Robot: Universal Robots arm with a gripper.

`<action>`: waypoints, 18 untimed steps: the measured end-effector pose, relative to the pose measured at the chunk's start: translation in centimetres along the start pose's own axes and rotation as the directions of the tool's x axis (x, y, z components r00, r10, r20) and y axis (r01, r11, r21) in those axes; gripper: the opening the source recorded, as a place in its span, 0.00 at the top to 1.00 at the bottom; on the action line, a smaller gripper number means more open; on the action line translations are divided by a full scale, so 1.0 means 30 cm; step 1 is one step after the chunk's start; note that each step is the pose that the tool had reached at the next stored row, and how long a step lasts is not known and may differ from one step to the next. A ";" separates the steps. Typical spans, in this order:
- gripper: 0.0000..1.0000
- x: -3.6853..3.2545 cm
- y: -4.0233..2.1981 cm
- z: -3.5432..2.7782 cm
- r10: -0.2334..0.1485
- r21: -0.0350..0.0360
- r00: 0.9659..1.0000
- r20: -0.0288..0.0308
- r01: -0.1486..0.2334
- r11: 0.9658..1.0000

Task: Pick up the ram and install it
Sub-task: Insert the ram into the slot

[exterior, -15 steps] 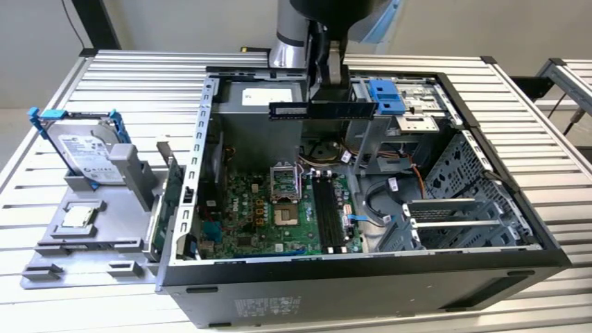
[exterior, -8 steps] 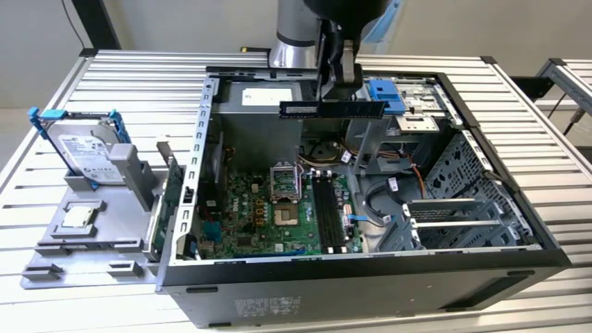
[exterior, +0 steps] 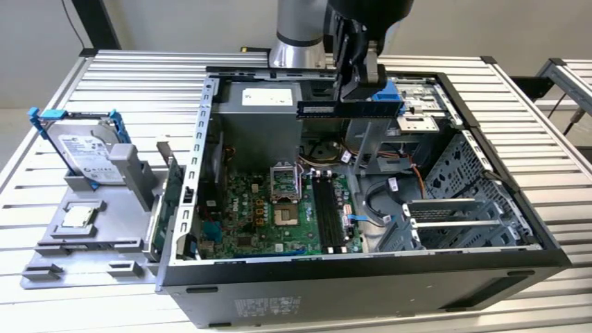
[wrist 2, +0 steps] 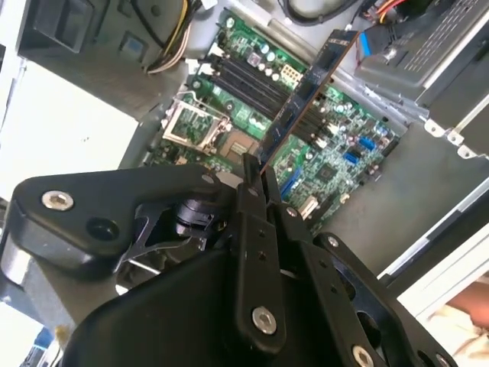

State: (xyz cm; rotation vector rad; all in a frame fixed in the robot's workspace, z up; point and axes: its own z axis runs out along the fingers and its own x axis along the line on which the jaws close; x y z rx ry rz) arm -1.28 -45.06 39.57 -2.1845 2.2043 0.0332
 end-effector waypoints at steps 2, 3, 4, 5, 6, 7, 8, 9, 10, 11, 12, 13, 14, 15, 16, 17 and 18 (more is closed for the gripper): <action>1.00 0.000 0.000 0.000 0.000 0.000 1.000 0.000 0.000 1.000; 1.00 0.000 0.000 0.000 0.000 -0.001 1.000 0.000 0.000 1.000; 1.00 0.000 0.000 0.000 0.000 0.000 1.000 0.000 0.000 1.000; 1.00 0.000 0.000 0.000 0.000 0.000 1.000 0.001 0.000 1.000; 1.00 0.000 0.000 0.000 0.000 0.000 1.000 0.001 0.000 1.000; 1.00 0.000 0.000 0.000 0.000 0.000 1.000 0.001 0.000 1.000; 1.00 0.000 0.000 0.000 0.000 0.000 1.000 0.001 0.000 1.000; 1.00 0.000 0.000 0.000 0.000 0.000 1.000 0.001 0.000 1.000; 1.00 0.000 0.000 0.000 0.000 0.000 1.000 0.001 0.000 1.000; 1.00 0.000 0.000 0.000 0.000 -0.001 1.000 0.001 0.000 1.000; 1.00 0.000 0.000 0.000 0.001 0.000 1.000 0.001 -0.001 1.000; 1.00 0.000 0.000 0.000 0.002 0.000 1.000 0.001 -0.002 1.000; 1.00 0.000 0.000 0.000 0.003 0.000 1.000 0.001 -0.003 1.000; 1.00 0.000 0.000 0.000 0.006 0.000 1.000 0.001 -0.006 1.000; 1.00 0.000 0.000 0.000 0.010 0.000 1.000 0.001 -0.010 1.000; 1.00 0.000 0.000 0.000 0.014 0.000 1.000 0.001 -0.014 1.000; 1.00 0.000 0.000 0.000 0.020 0.000 1.000 0.001 -0.020 1.000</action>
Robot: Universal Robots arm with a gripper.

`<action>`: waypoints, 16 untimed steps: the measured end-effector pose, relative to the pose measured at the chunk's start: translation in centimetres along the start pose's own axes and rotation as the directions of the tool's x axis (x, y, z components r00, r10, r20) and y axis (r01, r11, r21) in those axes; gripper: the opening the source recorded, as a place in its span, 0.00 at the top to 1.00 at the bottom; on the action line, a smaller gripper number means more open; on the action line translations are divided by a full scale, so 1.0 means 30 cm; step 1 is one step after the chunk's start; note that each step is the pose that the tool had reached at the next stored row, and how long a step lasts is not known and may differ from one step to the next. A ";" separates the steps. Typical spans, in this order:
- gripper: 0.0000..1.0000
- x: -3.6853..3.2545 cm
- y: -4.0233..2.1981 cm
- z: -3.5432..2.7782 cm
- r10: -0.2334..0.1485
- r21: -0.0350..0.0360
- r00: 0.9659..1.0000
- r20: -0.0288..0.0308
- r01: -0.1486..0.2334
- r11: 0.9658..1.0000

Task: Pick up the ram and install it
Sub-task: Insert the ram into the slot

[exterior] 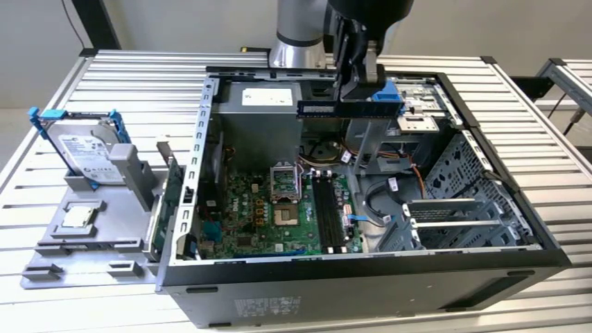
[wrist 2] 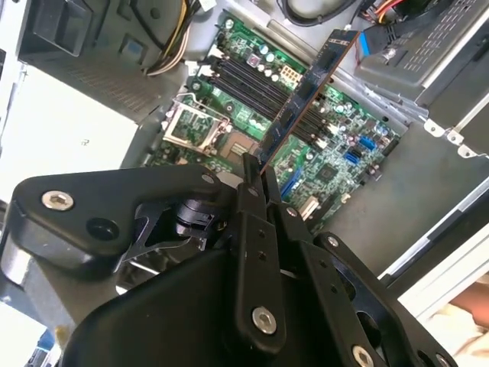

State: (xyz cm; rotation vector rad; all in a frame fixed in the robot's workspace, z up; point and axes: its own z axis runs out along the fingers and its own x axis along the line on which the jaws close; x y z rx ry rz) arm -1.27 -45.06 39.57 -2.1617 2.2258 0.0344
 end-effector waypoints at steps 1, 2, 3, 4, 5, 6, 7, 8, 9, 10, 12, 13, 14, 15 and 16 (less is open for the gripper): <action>1.00 0.000 0.000 0.000 0.006 0.000 1.000 0.000 -0.006 1.000; 1.00 0.000 0.000 0.000 0.012 0.001 1.000 0.000 -0.012 1.000; 1.00 0.000 0.000 0.000 0.018 0.001 1.000 0.000 -0.018 1.000; 1.00 0.000 0.000 0.000 0.022 0.001 1.000 0.000 -0.022 1.000; 1.00 0.000 0.000 0.000 0.028 0.001 1.000 0.000 -0.028 1.000; 1.00 0.000 0.000 0.000 0.033 0.001 0.999 0.000 -0.033 0.999; 1.00 0.000 0.000 0.000 0.039 0.002 0.999 0.000 -0.039 0.999; 1.00 0.000 0.000 0.000 0.044 0.002 0.999 -0.001 -0.044 0.999; 1.00 0.000 0.000 0.000 0.049 0.002 0.999 0.000 -0.049 0.999; 1.00 0.000 0.000 0.000 0.055 0.002 0.999 0.000 -0.055 0.999; 1.00 0.000 0.000 0.000 0.065 0.003 0.998 -0.001 -0.065 0.998; 1.00 0.000 0.000 0.000 0.069 0.003 0.998 -0.001 -0.069 0.998; 1.00 0.000 0.000 0.000 0.073 0.003 0.997 -0.001 -0.073 0.997; 1.00 0.000 0.000 0.000 0.078 0.003 0.997 -0.001 -0.078 0.997; 1.00 0.000 0.000 0.000 0.082 0.004 0.997 -0.001 -0.082 0.997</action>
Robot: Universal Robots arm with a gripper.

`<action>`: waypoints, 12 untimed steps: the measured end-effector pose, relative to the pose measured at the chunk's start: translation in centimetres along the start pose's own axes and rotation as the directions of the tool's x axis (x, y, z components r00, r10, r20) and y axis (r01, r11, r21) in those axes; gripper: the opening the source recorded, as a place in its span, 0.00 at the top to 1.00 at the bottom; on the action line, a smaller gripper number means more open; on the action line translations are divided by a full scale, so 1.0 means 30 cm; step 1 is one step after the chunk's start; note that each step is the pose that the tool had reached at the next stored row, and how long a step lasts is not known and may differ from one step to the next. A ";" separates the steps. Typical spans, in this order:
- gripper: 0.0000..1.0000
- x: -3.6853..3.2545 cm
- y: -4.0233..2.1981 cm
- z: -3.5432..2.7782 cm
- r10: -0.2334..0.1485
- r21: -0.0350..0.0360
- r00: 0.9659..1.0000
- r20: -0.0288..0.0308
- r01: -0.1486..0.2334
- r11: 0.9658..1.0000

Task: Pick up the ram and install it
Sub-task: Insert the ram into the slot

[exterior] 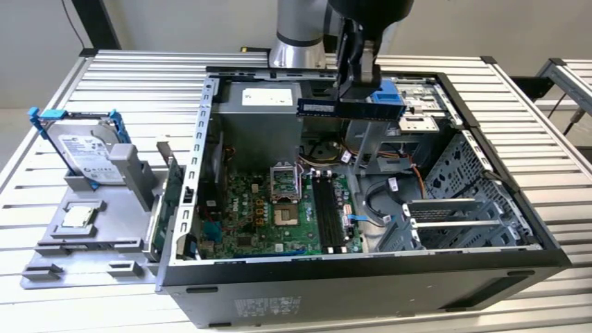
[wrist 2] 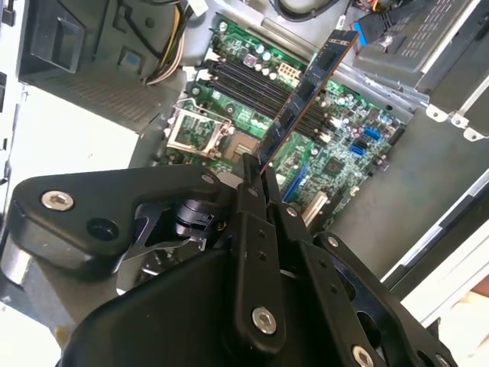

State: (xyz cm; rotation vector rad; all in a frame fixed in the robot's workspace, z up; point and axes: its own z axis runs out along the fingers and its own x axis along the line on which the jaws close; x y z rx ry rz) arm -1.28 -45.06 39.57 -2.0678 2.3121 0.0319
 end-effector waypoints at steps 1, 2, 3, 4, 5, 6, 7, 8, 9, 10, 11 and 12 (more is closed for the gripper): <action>1.00 0.000 0.000 0.000 0.004 0.000 1.000 0.000 -0.004 1.000; 1.00 0.000 0.000 0.000 0.008 0.000 1.000 0.000 -0.008 1.000; 1.00 0.000 0.000 0.000 0.013 0.001 1.000 0.000 -0.013 1.000; 1.00 0.000 0.000 0.000 0.017 0.001 1.000 0.000 -0.017 1.000; 1.00 0.000 0.000 0.000 0.021 0.001 1.000 0.000 -0.021 1.000; 1.00 0.000 0.000 0.000 0.025 0.001 1.000 0.000 -0.025 1.000; 1.00 0.000 0.000 0.000 0.029 0.001 1.000 0.000 -0.029 1.000; 1.00 0.000 0.000 0.000 0.033 0.001 0.999 0.000 -0.033 0.999; 1.00 0.000 0.000 0.000 0.037 0.002 0.999 0.000 -0.037 0.999; 1.00 0.000 0.000 0.000 0.040 0.002 0.999 0.000 -0.040 0.999; 1.00 0.000 0.000 0.000 0.045 0.002 0.999 -0.001 -0.045 0.999; 1.00 0.000 0.000 0.000 0.048 0.002 0.999 -0.001 -0.048 0.999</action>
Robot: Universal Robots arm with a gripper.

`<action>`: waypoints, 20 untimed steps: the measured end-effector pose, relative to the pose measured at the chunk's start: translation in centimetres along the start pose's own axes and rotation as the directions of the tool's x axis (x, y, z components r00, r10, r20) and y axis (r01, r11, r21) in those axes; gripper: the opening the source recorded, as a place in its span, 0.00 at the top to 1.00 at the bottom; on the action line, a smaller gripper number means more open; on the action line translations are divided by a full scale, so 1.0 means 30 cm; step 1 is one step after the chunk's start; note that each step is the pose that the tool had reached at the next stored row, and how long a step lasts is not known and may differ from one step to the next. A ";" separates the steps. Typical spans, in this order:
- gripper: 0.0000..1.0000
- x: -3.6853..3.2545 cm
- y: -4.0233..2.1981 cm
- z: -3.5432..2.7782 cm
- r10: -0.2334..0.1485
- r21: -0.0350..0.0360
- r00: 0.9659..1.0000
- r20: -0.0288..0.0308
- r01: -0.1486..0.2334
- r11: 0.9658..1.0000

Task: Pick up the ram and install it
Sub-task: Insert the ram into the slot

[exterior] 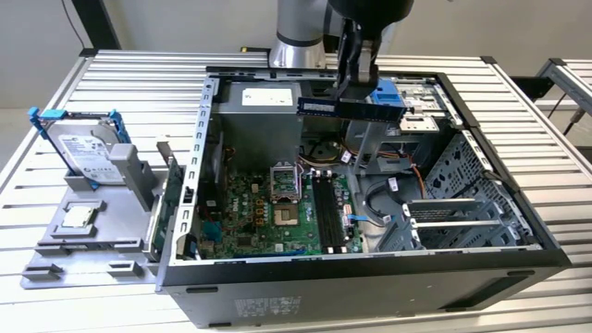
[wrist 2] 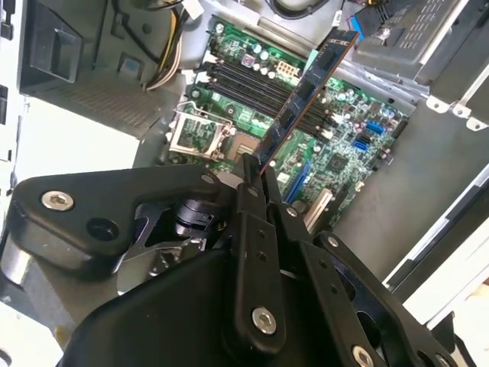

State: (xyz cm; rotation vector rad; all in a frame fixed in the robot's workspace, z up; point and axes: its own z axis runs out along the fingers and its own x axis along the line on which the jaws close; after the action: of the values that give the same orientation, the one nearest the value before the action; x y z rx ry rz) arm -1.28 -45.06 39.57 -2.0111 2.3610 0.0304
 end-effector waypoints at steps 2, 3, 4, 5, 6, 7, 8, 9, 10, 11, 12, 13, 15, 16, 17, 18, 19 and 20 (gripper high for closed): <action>1.00 0.000 0.000 0.000 0.008 0.000 1.000 0.000 -0.008 1.000; 1.00 0.000 0.000 0.000 0.012 0.001 1.000 0.000 -0.012 1.000; 1.00 0.000 0.000 0.000 0.016 0.001 1.000 0.000 -0.016 1.000; 1.00 0.000 0.000 0.000 0.021 0.001 1.000 0.000 -0.021 1.000; 1.00 0.000 0.000 0.000 0.025 0.001 1.000 0.000 -0.025 1.000; 1.00 0.000 0.000 0.000 0.029 0.001 1.000 0.000 -0.029 1.000; 1.00 0.000 0.000 0.000 0.033 0.001 0.999 0.000 -0.033 0.999; 1.00 0.000 0.000 0.000 0.037 0.002 0.999 0.000 -0.037 0.999; 1.00 0.000 0.000 0.000 0.041 0.002 0.999 0.000 -0.041 0.999; 1.00 0.000 0.000 0.000 0.045 0.002 0.999 0.000 -0.045 0.999; 1.00 0.000 0.000 0.000 0.049 0.002 0.999 0.000 -0.049 0.999; 1.00 0.000 0.000 0.000 0.053 0.002 0.999 0.000 -0.053 0.999; 1.00 0.000 0.000 0.000 0.061 0.003 0.998 -0.001 -0.061 0.998; 1.00 0.000 0.000 0.000 0.065 0.003 0.998 -0.001 -0.065 0.998; 1.00 0.000 0.000 0.000 0.072 0.003 0.997 -0.001 -0.072 0.997; 1.00 0.000 0.000 0.000 0.081 0.004 0.997 -0.001 -0.081 0.997; 1.00 0.000 0.000 0.000 0.090 0.004 0.996 -0.001 -0.090 0.996; 1.00 0.000 0.000 0.000 0.101 0.004 0.995 -0.001 -0.101 0.995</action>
State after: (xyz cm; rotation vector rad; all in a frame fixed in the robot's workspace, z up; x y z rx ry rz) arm -1.28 -45.06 39.57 -1.8888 2.4588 0.0272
